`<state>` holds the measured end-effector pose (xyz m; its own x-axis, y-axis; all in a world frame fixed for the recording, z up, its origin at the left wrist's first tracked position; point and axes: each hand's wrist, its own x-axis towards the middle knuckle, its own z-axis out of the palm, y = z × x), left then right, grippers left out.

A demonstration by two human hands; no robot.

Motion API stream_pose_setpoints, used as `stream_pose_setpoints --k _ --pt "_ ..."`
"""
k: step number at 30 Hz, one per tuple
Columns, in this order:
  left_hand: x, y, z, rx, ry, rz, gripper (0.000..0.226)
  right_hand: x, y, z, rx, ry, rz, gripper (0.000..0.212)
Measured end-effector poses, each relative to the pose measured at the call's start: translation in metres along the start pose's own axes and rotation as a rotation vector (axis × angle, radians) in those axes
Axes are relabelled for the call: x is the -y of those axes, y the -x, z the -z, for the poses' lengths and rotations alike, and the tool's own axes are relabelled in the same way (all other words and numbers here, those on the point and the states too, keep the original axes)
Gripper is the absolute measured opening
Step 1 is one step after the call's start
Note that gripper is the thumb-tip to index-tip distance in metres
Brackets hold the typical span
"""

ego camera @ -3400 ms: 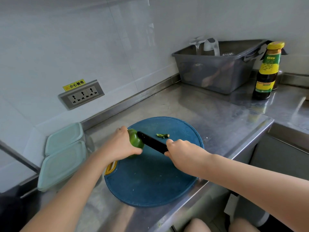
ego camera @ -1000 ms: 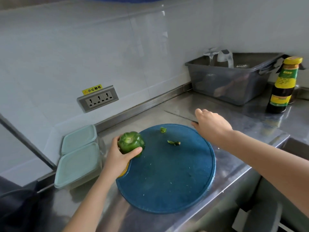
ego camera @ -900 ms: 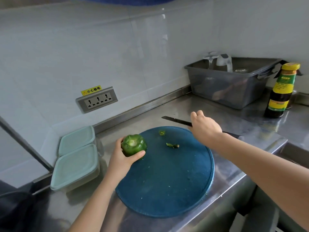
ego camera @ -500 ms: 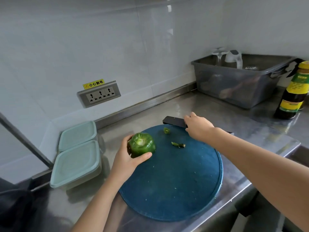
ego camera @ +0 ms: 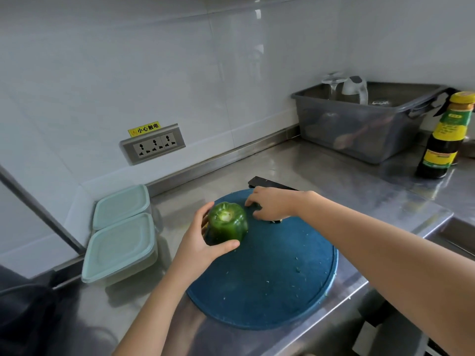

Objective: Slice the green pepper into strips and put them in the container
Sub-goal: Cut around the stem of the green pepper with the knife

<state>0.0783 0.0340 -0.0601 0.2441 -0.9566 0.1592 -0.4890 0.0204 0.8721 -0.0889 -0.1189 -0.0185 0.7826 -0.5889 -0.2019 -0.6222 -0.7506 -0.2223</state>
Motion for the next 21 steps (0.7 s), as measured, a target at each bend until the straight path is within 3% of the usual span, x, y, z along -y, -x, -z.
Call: stream_pose_setpoints --k 3,5,9,11,13,16,21 --pt "-0.006 0.004 -0.001 -0.027 -0.089 -0.021 0.096 0.001 0.024 0.003 0.015 0.099 -0.002 0.047" --pt "-0.015 0.008 -0.008 -0.133 -0.218 -0.08 0.088 0.002 0.039 -0.004 -0.018 0.161 0.006 0.042" --pt "-0.035 0.019 -0.024 -0.459 -0.442 -0.399 0.06 0.004 0.063 -0.022 -0.149 0.195 -0.003 0.029" --pt "-0.047 0.028 -0.033 -0.527 -0.445 -0.503 0.047 0.006 0.073 -0.028 -0.197 0.185 -0.037 0.026" --pt "-0.059 0.039 -0.043 -0.422 -0.388 -0.543 0.038 0.006 0.084 -0.03 -0.249 0.137 -0.078 0.024" --pt "-0.07 0.058 -0.064 -0.04 -0.334 -0.437 0.029 -0.007 0.113 -0.029 -0.324 -0.037 -0.116 0.024" --pt "-0.091 0.073 -0.113 0.392 -0.54 -0.401 0.047 -0.038 0.198 -0.02 -0.504 -0.357 -0.193 0.02"
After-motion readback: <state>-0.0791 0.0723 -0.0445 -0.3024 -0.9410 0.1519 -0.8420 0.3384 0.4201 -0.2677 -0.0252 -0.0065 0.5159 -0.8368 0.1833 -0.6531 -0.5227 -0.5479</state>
